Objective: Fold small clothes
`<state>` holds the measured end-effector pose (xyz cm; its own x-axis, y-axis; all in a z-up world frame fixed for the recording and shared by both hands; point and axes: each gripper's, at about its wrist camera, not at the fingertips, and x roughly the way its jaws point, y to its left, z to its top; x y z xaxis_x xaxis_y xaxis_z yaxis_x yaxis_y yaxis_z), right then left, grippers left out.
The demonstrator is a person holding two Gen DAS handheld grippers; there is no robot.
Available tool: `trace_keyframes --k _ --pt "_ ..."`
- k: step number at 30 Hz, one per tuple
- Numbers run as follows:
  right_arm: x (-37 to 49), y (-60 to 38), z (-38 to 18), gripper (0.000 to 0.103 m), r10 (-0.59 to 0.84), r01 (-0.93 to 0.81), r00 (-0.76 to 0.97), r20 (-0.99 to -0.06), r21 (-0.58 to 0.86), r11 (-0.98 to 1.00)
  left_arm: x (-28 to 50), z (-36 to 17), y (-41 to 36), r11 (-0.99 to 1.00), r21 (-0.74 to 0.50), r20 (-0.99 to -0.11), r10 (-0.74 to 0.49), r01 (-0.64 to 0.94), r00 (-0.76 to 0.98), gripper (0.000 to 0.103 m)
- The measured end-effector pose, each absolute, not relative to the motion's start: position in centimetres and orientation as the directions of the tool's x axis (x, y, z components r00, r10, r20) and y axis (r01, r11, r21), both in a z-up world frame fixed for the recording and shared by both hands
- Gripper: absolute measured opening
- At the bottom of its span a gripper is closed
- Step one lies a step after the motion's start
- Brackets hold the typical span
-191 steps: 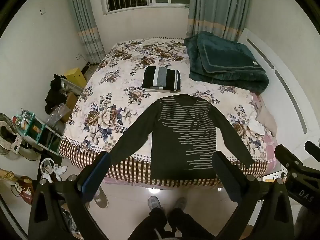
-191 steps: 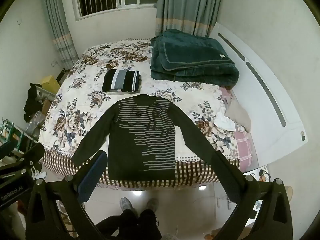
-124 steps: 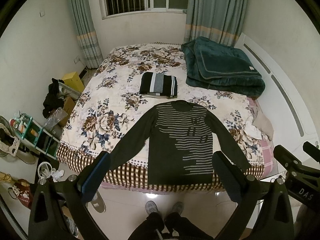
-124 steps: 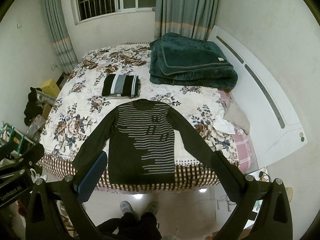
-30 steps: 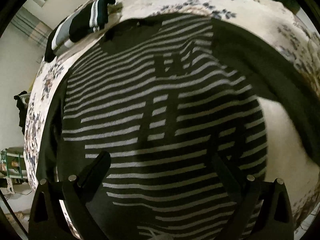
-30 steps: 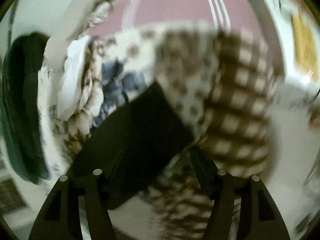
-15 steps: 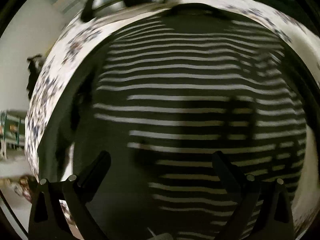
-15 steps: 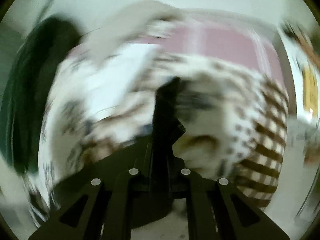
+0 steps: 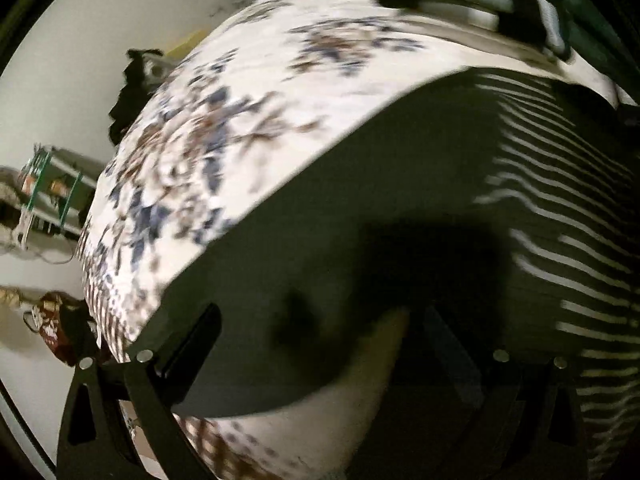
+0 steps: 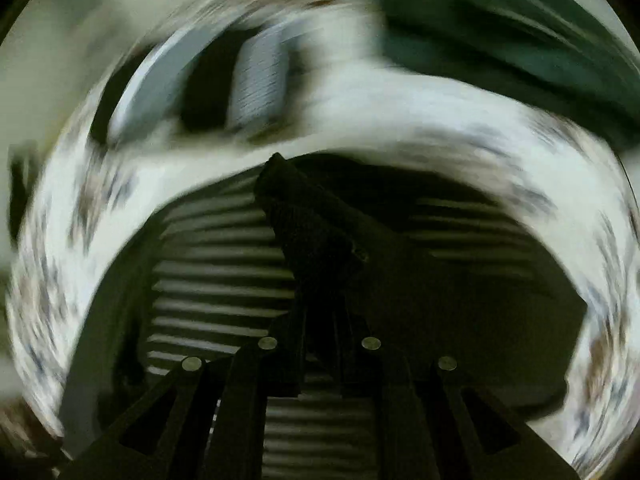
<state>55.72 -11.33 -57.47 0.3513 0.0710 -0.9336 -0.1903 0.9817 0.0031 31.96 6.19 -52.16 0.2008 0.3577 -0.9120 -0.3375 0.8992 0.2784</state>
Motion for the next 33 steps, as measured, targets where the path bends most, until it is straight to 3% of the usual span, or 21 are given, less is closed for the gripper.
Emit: trace_keyframes --k 4,9,10,12,14,21,29,30,32,33 --pt "53.5 0.3 -60.3 0.01 0.038 -0.402 0.339 -0.94 -0.108 0.909 30.8 -53.1 10.5 0.881 0.268 -0.915 0.36 -0.391 0.184 0.103" --pt "52.0 2.4 -62.7 0.012 -0.015 -0.428 0.264 -0.964 -0.131 0.894 29.0 -53.7 14.4 0.866 0.237 -0.929 0.335 -0.441 0.158 0.103" --pt "51.6 1.8 -62.2 0.017 0.012 -0.414 0.243 -0.97 -0.093 0.905 28.5 -53.5 15.2 0.863 0.229 -0.931 0.33 -0.45 0.159 0.103" --pt "50.5 -0.7 -60.5 0.053 0.125 -0.343 0.179 -0.976 0.058 0.937 27.2 -53.0 16.8 0.855 0.209 -0.936 0.315 -0.474 0.156 0.103" --pt "48.9 -3.5 -58.9 0.072 0.203 -0.25 0.164 -0.965 0.158 0.955 25.2 -52.4 19.3 0.836 0.172 -0.95 0.281 -0.521 0.137 0.103" --pt "45.2 -13.0 -59.1 0.072 0.222 0.053 0.089 -0.971 0.227 0.972 16.9 -52.5 28.4 0.679 0.014 -0.985 0.135 -0.734 0.106 0.103" --pt "43.8 -14.6 -63.8 0.072 0.203 0.16 -0.001 -0.979 0.201 0.967 14.5 -59.5 32.7 0.593 -0.082 -0.995 -0.01 -0.801 0.095 0.1" --pt "43.7 -14.1 -64.1 0.072 0.203 0.15 -0.007 -0.979 0.2 0.968 14.6 -60.3 32.7 0.592 -0.075 -0.996 -0.011 -0.802 0.085 0.096" --pt "43.7 -13.1 -64.3 0.072 0.207 0.13 -0.017 -0.978 0.203 0.971 15.1 -60.3 32.5 0.59 -0.089 -0.993 0.005 -0.803 0.114 0.055" --pt "43.8 -12.4 -64.3 0.072 0.211 0.118 -0.019 -0.977 0.207 0.971 15.5 -59.7 32.2 0.597 -0.073 -0.993 0.035 -0.799 0.117 0.042"
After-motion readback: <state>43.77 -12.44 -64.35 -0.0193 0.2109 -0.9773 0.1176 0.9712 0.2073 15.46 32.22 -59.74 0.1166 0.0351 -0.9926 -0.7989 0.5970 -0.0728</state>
